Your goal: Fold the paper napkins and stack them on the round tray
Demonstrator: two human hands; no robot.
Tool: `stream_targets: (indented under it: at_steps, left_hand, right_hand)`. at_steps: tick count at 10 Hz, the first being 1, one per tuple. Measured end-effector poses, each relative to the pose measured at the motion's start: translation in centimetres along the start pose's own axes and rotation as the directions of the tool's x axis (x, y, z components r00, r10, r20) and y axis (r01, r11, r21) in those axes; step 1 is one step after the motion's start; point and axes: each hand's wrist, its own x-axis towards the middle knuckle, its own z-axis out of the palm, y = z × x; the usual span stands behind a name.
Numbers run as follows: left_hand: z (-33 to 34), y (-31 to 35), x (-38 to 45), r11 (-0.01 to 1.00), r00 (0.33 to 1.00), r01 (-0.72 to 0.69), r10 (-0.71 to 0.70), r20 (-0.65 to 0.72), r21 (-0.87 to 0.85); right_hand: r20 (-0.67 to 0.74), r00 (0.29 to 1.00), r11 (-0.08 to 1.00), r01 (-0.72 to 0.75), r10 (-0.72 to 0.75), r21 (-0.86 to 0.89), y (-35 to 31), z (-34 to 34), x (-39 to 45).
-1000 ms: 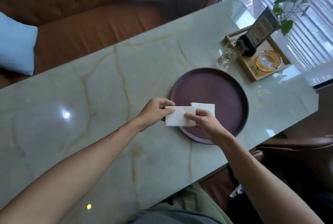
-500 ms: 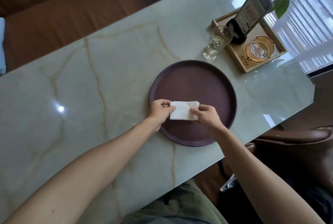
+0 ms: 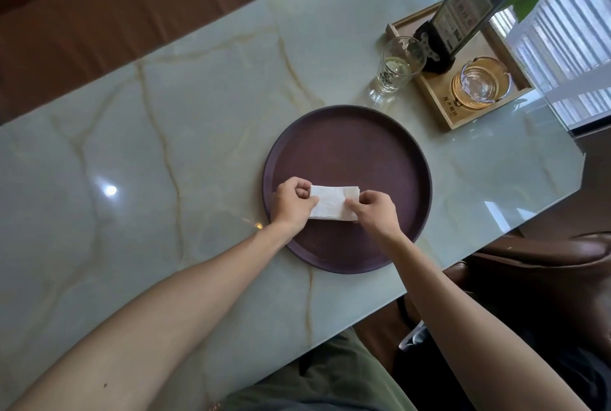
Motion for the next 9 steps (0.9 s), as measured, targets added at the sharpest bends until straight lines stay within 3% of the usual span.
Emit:
stream_targets:
  at_steps: [3, 6, 9]
  left_hand:
    - [0.3, -1.1, 0.3, 0.998, 0.999, 0.017, -0.013, -0.049, 0.065]
    - [0.2, -1.5, 0.6, 0.995, 0.999, 0.030, -0.027, -0.031, 0.100]
    - [-2.0, -1.2, 0.8, 0.990, 0.999, -0.011, 0.004, 0.049, 0.141]
  right_hand:
    - [-0.062, 0.997, 0.990, -0.046, 0.038, -0.133, 0.0, 0.3, 0.0]
    - [-0.107, 0.990, 0.984, -0.104, 0.089, -0.145, 0.2, 0.3, 0.4]
    - [-0.190, 0.981, 0.946, -0.090, 0.030, -0.313, -0.7, -1.1, -0.5]
